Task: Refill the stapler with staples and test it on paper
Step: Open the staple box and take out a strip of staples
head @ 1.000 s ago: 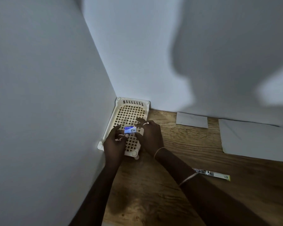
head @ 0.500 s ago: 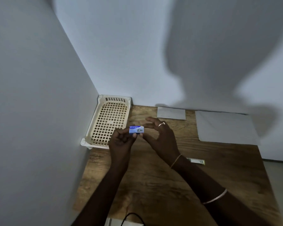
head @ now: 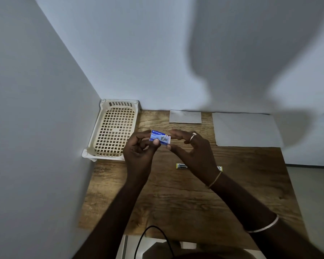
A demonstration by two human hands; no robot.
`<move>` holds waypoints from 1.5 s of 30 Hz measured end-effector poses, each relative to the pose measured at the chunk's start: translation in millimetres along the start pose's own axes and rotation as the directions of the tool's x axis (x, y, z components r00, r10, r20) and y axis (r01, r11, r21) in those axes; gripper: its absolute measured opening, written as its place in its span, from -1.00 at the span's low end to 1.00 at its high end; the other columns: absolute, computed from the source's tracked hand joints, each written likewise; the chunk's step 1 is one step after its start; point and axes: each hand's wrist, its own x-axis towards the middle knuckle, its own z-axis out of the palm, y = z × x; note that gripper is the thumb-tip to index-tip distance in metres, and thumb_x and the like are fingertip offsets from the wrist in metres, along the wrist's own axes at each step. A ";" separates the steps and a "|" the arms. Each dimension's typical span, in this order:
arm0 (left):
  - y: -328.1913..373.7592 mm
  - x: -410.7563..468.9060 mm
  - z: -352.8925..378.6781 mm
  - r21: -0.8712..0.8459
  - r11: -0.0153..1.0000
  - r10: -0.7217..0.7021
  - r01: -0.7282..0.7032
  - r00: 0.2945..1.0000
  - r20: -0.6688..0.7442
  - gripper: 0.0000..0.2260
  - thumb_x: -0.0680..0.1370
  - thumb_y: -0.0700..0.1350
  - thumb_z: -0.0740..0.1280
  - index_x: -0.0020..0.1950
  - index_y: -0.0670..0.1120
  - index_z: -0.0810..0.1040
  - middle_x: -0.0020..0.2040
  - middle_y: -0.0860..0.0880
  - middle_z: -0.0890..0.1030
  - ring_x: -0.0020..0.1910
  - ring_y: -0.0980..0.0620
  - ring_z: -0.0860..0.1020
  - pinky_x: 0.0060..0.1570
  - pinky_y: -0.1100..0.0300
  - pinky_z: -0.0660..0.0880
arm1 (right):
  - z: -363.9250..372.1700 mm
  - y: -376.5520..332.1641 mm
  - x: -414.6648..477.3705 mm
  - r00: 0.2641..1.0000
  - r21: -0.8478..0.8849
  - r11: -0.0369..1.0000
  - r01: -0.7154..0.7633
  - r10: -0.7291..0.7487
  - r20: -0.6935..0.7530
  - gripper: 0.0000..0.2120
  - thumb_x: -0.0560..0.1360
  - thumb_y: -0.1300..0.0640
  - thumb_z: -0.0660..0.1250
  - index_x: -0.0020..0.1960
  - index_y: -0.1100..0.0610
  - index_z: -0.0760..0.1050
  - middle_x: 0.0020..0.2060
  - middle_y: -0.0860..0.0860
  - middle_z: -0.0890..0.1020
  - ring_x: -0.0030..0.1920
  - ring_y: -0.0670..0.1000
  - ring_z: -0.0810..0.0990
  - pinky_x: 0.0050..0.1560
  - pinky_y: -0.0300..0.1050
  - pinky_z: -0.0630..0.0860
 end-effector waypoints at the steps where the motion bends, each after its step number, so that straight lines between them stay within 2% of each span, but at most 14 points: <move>1: 1.7 -0.6 2.0 -0.002 1.000 -0.001 0.001 1.000 -0.002 -0.82 0.51 -0.36 0.47 -0.01 -0.11 0.62 -0.05 -0.14 0.71 -0.03 -0.10 0.71 -0.03 0.02 0.65 | -1.7 0.2 -0.6 1.000 0.018 1.000 0.002 -0.002 0.010 -0.64 0.47 -0.01 0.53 0.26 -0.06 0.62 0.14 -0.21 0.67 0.12 -0.16 0.61 0.02 -0.05 0.59; 3: 3.3 -2.2 6.1 -0.007 1.000 -0.011 0.011 1.000 -0.009 -0.84 0.53 -0.33 0.46 -0.01 -0.09 0.64 -0.06 -0.12 0.72 -0.02 -0.11 0.70 -0.03 -0.04 0.66 | -4.0 -0.4 -1.5 0.999 0.071 0.997 0.008 -0.011 0.041 -0.65 0.50 0.02 0.52 0.26 -0.08 0.61 0.14 -0.21 0.67 0.10 -0.12 0.62 -0.04 -0.03 0.59; 6: 3.6 -5.5 11.4 -0.035 0.999 -0.023 0.022 1.000 -0.017 -0.93 0.57 -0.38 0.40 0.04 -0.28 0.59 -0.07 -0.07 0.73 -0.02 -0.05 0.72 -0.07 0.09 0.66 | -6.6 -0.3 -3.1 0.997 0.139 0.990 0.018 -0.027 0.068 -0.67 0.52 0.09 0.48 0.28 -0.07 0.60 0.07 -0.15 0.66 0.06 -0.05 0.63 -0.08 -0.03 0.60; 8: 5.3 -7.4 14.8 -0.051 0.998 -0.026 0.025 0.999 -0.024 -0.93 0.58 -0.39 0.37 0.06 -0.33 0.57 -0.07 -0.07 0.74 -0.02 -0.04 0.72 -0.06 0.10 0.66 | -8.4 -0.1 -4.4 0.998 0.161 0.987 0.017 -0.028 0.064 -0.71 0.53 0.12 0.46 0.24 -0.04 0.62 0.03 -0.12 0.65 0.05 -0.04 0.63 -0.09 -0.02 0.61; 12: 11.6 -9.9 20.7 -0.078 0.997 -0.028 0.026 0.999 -0.021 -0.94 0.58 -0.34 0.36 0.04 -0.24 0.55 -0.08 -0.01 0.74 -0.03 0.01 0.72 -0.05 0.08 0.67 | -12.9 -1.1 -7.1 0.999 0.211 0.977 0.012 -0.023 0.050 -0.82 0.53 0.12 0.47 0.13 0.05 0.66 -0.01 -0.07 0.65 0.03 0.00 0.65 -0.09 -0.02 0.64; 14: 14.0 -11.0 22.6 -0.106 0.993 -0.047 0.044 0.998 -0.030 -0.94 0.57 -0.30 0.37 0.02 -0.18 0.54 -0.08 -0.03 0.74 -0.02 0.01 0.72 -0.04 0.06 0.68 | -16.7 -2.6 -8.4 0.999 0.226 0.974 0.010 -0.019 0.036 -0.87 0.53 0.12 0.47 0.07 0.09 0.67 -0.03 -0.04 0.66 0.01 0.00 0.66 -0.09 -0.10 0.63; 17: 15.5 -11.7 24.5 -0.134 0.989 -0.062 0.059 0.998 -0.019 -0.90 0.58 -0.34 0.36 0.02 -0.16 0.54 -0.07 -0.04 0.74 -0.01 -0.01 0.72 -0.04 0.05 0.67 | -22.0 -4.8 -8.6 1.000 0.178 0.984 -0.002 -0.002 0.022 -0.93 0.55 0.18 0.43 0.01 0.13 0.67 -0.06 -0.03 0.67 -0.02 -0.04 0.66 -0.11 -0.26 0.57; 23: 13.5 -12.1 27.1 -0.156 0.985 -0.079 0.079 0.997 0.006 -0.87 0.57 -0.40 0.34 0.09 -0.27 0.50 0.00 -0.02 0.73 0.02 -0.05 0.72 -0.02 0.05 0.67 | -30.2 -8.3 -7.6 0.998 0.095 0.994 -0.057 0.056 0.010 -0.91 0.54 0.21 0.43 0.01 0.12 0.69 -0.09 -0.07 0.71 -0.10 -0.10 0.66 -0.18 -0.37 0.52; 26: 11.7 -14.5 29.3 -0.178 0.979 -0.097 0.096 0.995 -0.001 -0.83 0.55 -0.34 0.36 0.12 -0.28 0.48 0.03 -0.04 0.71 0.06 -0.10 0.71 0.01 0.01 0.67 | -34.4 -9.1 -5.1 0.999 0.019 1.000 -0.018 0.018 0.027 -0.91 0.53 0.20 0.44 0.01 0.10 0.68 -0.11 -0.09 0.69 -0.13 -0.12 0.65 -0.20 -0.34 0.56; 31: 5.8 -16.0 32.5 -0.248 0.960 -0.146 0.134 0.989 -0.030 -0.81 0.53 -0.29 0.39 0.10 -0.28 0.48 0.03 -0.19 0.67 0.05 -0.11 0.70 -0.01 0.04 0.65 | -40.5 -10.1 -0.1 0.996 -0.103 0.993 0.061 -0.053 0.078 -0.90 0.52 0.15 0.44 0.03 0.08 0.66 -0.09 -0.08 0.67 -0.17 -0.14 0.64 -0.19 -0.24 0.61; 37: -3.2 -15.1 30.7 -0.291 0.941 -0.181 0.173 0.983 -0.001 -0.85 0.54 -0.26 0.43 0.03 -0.23 0.51 0.04 -0.20 0.67 0.07 -0.13 0.68 0.00 0.06 0.65 | -47.7 -15.0 5.0 0.981 -0.221 0.965 0.141 -0.107 0.160 -0.92 0.54 0.09 0.41 0.01 0.05 0.64 -0.11 -0.07 0.67 -0.22 -0.12 0.63 -0.20 -0.01 0.61; 41: -5.9 -15.1 31.0 -0.305 0.935 -0.186 0.180 0.983 0.010 -0.81 0.52 -0.21 0.45 0.05 -0.25 0.51 0.03 -0.18 0.69 0.07 -0.11 0.69 0.01 0.06 0.65 | -49.7 -17.8 8.2 0.975 -0.275 0.945 0.176 -0.129 0.182 -0.96 0.54 0.08 0.39 -0.04 0.03 0.61 -0.14 -0.07 0.66 -0.23 -0.11 0.60 -0.22 0.03 0.60; 45: -7.6 -14.0 29.6 -0.299 0.937 -0.183 0.178 0.983 0.009 -0.78 0.53 -0.25 0.42 0.11 -0.30 0.49 0.02 -0.16 0.70 0.05 -0.08 0.70 0.00 0.07 0.65 | -47.7 -18.5 9.4 0.964 -0.346 0.913 0.217 -0.145 0.222 -0.91 0.57 0.04 0.34 0.01 0.01 0.60 -0.11 -0.06 0.65 -0.24 -0.08 0.59 -0.26 0.01 0.59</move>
